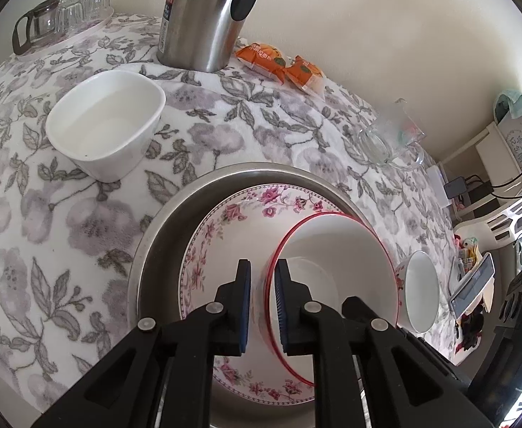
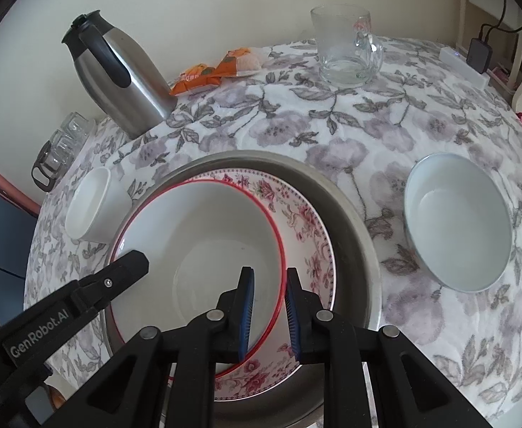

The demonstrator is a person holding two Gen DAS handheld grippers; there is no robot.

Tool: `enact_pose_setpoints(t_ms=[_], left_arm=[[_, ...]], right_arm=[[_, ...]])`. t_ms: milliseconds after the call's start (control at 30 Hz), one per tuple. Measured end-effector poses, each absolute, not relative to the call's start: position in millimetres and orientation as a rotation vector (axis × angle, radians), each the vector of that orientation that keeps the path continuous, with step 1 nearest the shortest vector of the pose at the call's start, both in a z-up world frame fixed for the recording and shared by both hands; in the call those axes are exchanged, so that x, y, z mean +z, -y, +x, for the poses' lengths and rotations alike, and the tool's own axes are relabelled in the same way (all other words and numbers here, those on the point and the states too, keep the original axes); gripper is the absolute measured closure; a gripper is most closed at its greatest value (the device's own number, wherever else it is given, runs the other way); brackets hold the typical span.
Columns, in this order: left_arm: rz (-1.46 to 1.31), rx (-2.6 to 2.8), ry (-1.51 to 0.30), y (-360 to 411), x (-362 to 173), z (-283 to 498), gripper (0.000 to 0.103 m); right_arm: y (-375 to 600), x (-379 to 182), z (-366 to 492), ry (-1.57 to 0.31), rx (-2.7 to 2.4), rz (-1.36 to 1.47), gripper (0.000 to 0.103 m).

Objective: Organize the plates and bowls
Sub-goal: 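Lower the red-rimmed bowl onto the pink floral plate and open both grippers, then move both grippers toward the white square bowl beside the thermos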

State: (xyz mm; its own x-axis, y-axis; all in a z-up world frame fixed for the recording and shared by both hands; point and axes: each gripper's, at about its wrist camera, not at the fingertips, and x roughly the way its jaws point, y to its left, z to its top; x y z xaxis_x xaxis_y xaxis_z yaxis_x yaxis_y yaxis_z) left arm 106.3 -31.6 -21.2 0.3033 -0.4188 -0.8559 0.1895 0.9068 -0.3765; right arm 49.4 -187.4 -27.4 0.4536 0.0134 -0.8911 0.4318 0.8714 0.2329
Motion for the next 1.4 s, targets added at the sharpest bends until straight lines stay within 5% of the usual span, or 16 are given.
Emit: enact_pose_setpoints(t_ms=[233, 300, 400, 467, 500, 967, 1400], left_arm=[[-0.186, -0.395, -1.169, 29.5, -11.3, 103.2, 0.084], [-0.186, -0.396, -1.153, 27.7, -5.7, 102.0, 0.075], [-0.175, -0.38, -1.13, 25.2, 1.6, 100.9, 0.064], [-0.171, -0.361, -1.123, 22.9, 4.8, 101.1, 0.053], [-0.172, -0.345, -1.122, 20.9, 5.6, 101.6, 0.044], [-0.153, -0.131, -1.123, -13.5, -2.8, 112.7, 0.017], [-0.138, 0.021, -1.051, -57.3, 3.8, 123.7, 0.008]], right_arm=[[193.3, -8.7, 45.4, -1.031, -0.28, 0.462, 0.083], [194.7, -5.3, 44.4, -1.022, -0.286, 0.464, 0.083], [195.6, -1.0, 43.4, -1.014, -0.301, 0.454, 0.068], [194.7, 0.7, 43.3, -1.014, -0.311, 0.436, 0.049], [194.1, 1.2, 43.2, -1.014, -0.314, 0.428, 0.046], [193.0, -0.8, 43.0, -1.019, -0.343, 0.394, 0.0], [179.2, 9.3, 46.0, -0.98, -0.344, 0.355, 0.0]])
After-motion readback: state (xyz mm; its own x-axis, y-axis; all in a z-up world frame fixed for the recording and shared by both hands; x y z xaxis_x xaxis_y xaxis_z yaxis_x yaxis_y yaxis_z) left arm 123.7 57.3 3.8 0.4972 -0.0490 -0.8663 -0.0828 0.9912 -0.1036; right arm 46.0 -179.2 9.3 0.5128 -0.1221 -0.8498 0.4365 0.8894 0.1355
